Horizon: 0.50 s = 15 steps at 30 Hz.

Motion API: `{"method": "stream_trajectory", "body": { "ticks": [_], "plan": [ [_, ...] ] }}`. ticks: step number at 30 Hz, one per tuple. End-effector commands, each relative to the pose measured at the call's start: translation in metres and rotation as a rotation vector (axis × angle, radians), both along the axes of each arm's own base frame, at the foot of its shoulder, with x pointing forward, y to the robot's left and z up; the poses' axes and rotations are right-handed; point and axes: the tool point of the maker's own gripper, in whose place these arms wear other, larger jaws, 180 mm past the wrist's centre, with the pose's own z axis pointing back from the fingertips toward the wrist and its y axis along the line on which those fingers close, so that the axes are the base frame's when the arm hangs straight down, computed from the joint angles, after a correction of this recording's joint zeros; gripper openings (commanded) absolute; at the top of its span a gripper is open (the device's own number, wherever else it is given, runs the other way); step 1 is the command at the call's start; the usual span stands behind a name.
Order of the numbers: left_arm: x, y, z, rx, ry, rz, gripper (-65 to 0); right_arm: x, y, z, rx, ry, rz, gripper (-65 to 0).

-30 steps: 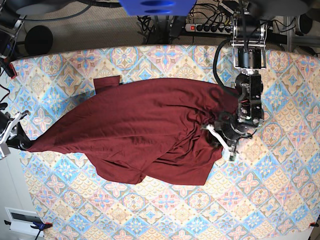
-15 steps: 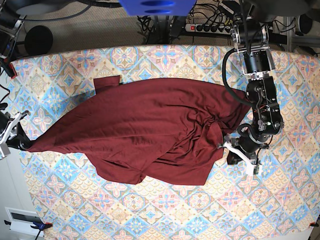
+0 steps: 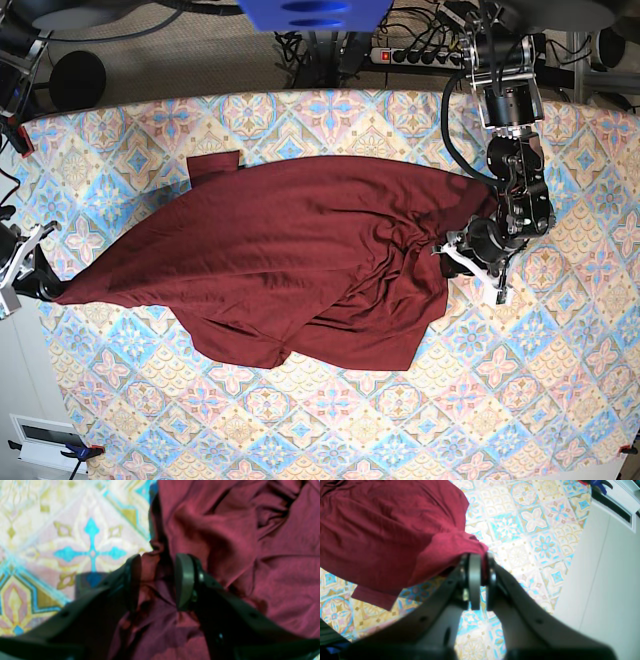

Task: Layout the t-shirt on the table in an organized manner, then fold the t-shirt properly
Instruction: 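Grasp the bunched shirt fabric with the left gripper and adjust it, then lift and pull the shirt with both grippers, stretching it lengthwise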

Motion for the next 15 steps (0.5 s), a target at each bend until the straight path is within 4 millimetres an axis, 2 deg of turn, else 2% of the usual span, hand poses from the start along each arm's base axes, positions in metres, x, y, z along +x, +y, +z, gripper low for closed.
{"method": "stream_trajectory", "body": {
  "ticks": [1,6,10,15],
  "plan": [
    [0.011,0.001,0.016,-0.004,-0.057,0.000,-42.5,0.005,0.000,0.022,-0.009,-0.063,0.015,-65.0],
    [0.012,-0.001,0.015,-0.008,-0.068,0.000,-42.5,0.005,0.000,0.022,-0.009,-0.063,0.015,-65.0],
    [0.011,-0.021,0.012,0.000,-0.062,-0.061,-42.5,0.005,0.000,0.022,-0.007,-0.063,0.015,-65.0],
    [0.010,-0.032,0.010,-0.007,-0.058,-0.081,-42.5,0.005,0.001,0.023,-0.007,-0.064,0.017,-65.0]
  ]
}}
